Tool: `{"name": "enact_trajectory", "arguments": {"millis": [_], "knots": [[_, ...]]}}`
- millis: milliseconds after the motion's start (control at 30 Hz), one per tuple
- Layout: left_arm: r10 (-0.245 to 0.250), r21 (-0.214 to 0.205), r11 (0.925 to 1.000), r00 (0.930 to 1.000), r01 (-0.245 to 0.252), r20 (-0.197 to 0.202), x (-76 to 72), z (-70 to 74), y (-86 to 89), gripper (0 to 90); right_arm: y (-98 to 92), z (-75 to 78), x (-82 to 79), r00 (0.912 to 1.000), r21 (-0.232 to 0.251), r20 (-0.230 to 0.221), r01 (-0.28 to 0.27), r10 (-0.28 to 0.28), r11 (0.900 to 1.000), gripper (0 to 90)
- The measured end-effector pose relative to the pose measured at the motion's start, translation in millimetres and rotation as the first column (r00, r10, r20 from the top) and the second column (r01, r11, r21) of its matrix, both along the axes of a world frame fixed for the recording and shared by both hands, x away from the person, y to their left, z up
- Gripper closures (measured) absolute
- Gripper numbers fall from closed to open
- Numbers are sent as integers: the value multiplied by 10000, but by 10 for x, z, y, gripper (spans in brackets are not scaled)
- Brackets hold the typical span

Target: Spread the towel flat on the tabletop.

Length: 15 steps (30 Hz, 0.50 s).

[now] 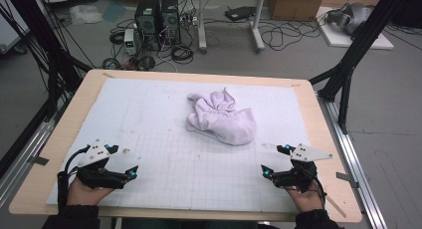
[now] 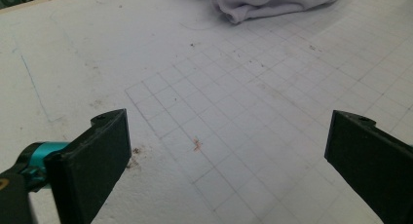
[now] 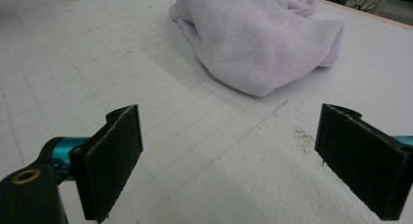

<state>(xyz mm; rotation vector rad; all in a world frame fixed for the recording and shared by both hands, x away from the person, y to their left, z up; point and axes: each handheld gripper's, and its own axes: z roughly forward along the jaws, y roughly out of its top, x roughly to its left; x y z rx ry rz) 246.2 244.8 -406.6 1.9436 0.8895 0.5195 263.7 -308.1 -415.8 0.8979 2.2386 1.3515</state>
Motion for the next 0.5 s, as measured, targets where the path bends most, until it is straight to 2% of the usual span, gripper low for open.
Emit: {"name": "enact_trajectory", "arguments": {"millis": [200,500], "knots": [[-52,128,9999,10000,52,2,-8,-2,-25,35,0,-9,14,10000,-1,-63,-17,17,10000,93],[-33,62,10000,10000,32,68,-16,7,-27,35,15,-8,12,10000,15,51,-67,67,10000,93]]}}
